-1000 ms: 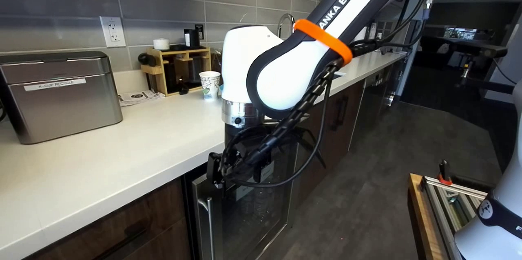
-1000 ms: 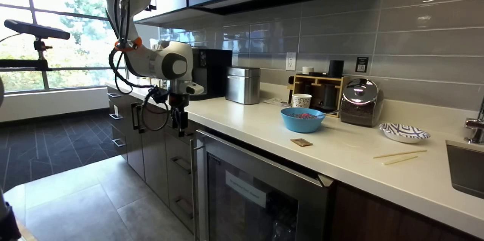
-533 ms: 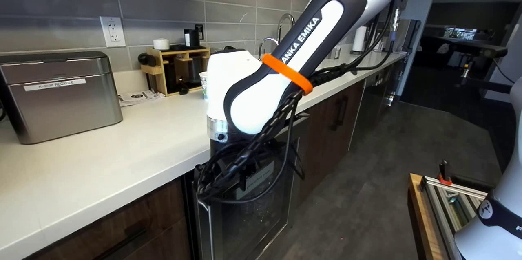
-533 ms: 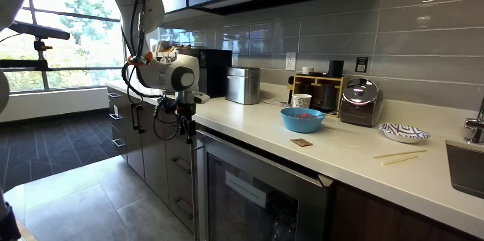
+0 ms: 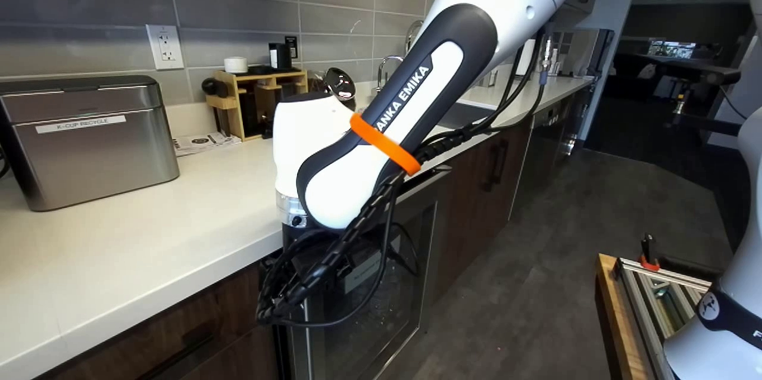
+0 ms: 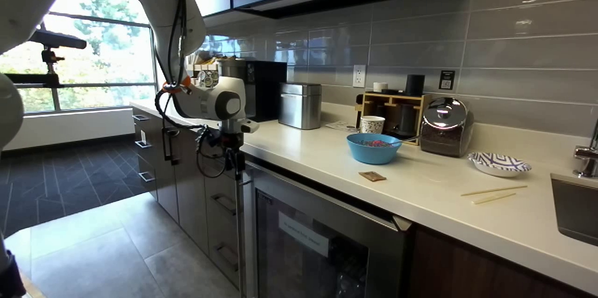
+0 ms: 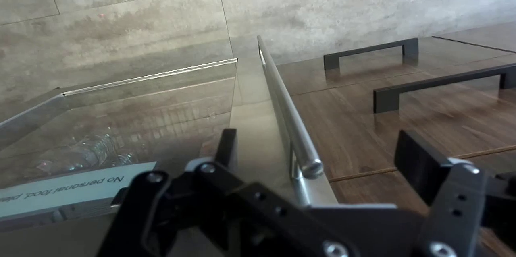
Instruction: Open then close the cabinet door
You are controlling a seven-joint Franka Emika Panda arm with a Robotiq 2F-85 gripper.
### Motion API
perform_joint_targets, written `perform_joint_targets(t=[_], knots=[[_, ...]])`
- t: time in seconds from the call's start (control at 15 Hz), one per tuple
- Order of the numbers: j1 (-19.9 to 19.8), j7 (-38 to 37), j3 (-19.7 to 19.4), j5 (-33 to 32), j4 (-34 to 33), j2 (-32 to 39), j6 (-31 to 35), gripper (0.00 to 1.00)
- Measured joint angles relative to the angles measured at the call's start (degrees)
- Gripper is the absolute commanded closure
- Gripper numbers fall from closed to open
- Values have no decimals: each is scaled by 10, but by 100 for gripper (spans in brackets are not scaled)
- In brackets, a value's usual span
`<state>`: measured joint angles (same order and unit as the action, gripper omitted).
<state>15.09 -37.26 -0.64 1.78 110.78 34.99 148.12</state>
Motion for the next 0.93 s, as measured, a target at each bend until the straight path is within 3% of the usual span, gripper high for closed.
perform_joint_targets(t=[0.2,0.27,0.4,0.47,0.67,0.93], knots=[[6,0,-8,-1,-19,16,1,0],[7,0,-10,-1,-26,21,1,5],[8,0,-15,-1,-35,31,1,29],[8,0,-17,-1,-40,35,1,32],[8,0,-20,-1,-49,46,1,54],[8,0,-20,-1,-54,55,1,62]])
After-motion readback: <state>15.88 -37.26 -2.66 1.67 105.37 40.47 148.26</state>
